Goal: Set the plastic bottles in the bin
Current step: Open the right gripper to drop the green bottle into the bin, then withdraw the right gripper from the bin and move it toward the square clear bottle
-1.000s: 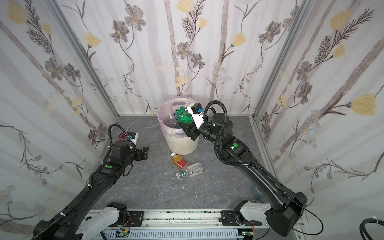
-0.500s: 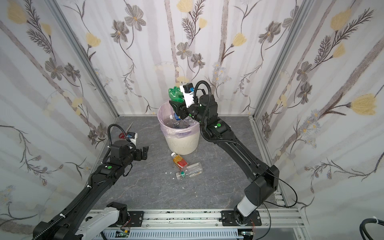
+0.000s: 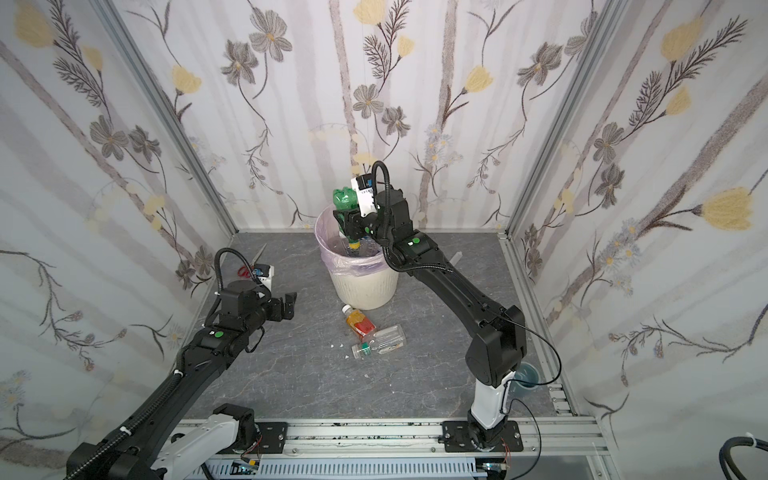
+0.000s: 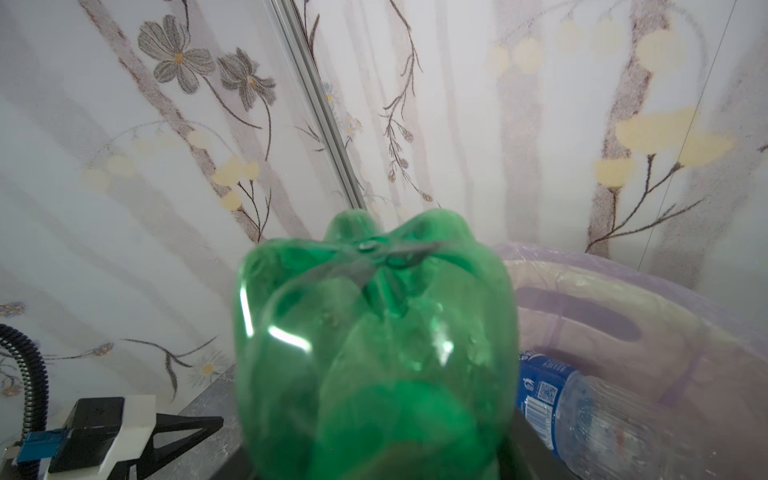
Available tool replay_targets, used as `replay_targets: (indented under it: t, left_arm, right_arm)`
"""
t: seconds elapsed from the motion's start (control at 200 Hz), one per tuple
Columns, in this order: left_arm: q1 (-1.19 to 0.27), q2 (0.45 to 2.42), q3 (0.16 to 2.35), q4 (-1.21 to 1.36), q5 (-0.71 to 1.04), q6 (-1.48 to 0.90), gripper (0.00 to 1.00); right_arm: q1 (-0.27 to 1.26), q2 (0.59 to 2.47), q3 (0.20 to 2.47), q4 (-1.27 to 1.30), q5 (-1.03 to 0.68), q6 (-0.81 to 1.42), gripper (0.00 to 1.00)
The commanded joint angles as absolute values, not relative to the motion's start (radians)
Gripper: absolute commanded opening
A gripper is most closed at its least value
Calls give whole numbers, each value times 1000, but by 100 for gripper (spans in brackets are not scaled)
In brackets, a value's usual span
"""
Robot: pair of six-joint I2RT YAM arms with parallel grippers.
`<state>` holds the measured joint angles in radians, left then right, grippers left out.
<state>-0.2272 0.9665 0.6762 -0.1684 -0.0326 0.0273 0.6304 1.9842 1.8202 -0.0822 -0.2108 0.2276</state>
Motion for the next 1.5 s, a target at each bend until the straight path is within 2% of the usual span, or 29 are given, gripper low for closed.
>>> replay_targets:
  t: [0.0,0.205,0.37,0.48,0.82,1.284,1.494]
  left_arm:
    - [-226,968,675,-141,-33,34,100]
    - [-226,968,674,-141,-32,33,100]
    - [-224,967,672,-141,-32,33,100]
    - [-224,967,673,-141,-31,33,100]
    - [-224,966,674,-141,-23,29,100]
    - [-224,973,676,-140,-23,29,100]
    - [-224,973,675,-140,-25,28,100]
  right_arm:
    - [632,2002,1841,-121,-232,253,54]
    - [632,2061,1914,-213,-262,268,58]
    - [632,2042,1914,-222,-264,256,73]
    - [633,2020,1917,-245,-262,224,79]
    - [634,1894,1899,-363,-207,55,81]
    - [653,1431,1367,-371,-230,-209,83]
    - [660,1356,1225,-407,-159,-234,85]
